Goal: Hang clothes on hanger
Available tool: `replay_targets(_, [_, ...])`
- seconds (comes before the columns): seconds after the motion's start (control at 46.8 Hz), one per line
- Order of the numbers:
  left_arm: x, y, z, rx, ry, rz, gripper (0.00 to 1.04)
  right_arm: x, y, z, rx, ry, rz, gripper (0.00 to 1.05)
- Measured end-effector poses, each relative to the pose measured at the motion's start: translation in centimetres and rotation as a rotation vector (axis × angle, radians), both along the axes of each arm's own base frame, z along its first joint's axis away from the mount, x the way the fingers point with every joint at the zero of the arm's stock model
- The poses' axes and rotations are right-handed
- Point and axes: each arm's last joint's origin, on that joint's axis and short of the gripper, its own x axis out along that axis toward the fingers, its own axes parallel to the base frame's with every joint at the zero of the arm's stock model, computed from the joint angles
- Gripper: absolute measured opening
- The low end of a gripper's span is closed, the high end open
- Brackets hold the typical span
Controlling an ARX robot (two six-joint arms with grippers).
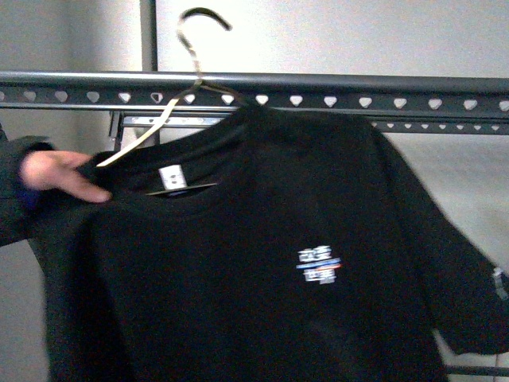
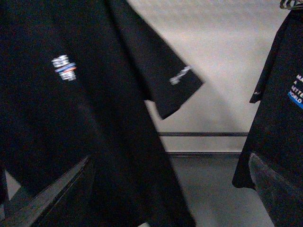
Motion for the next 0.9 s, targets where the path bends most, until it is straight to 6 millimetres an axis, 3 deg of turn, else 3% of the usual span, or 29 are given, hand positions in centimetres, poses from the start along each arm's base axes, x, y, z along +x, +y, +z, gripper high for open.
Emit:
replay_targets(0.62, [0.0,0.0,0.0,0.000,0.000,0.000,0.98,0.0,0.0,0.0,0.000,0.000,0.000,0.97])
replay_targets(0.706, [0.5,-0.1,0.1,0.103,0.056,-0.206,0.98,0.0,0.0,0.0,0.000,0.000,-0.002,0.97])
replay_targets(0.77, [2.0,-0.3,1.7,0.151,0.040,-0.246,0.98,0.0,0.0,0.0,0.000,0.000,0.000,0.97])
replay_targets(0.813, [3.8,-0.1,4.0,0.132,0.020,-0.146,0.98,0.0,0.0,0.0,0.000,0.000,0.000,0.97])
replay_targets(0.898, [6.9,1.1,6.7,0.013,0.095,0.053,0.98,0.0,0.0,0.0,0.000,0.000,0.000,0.97])
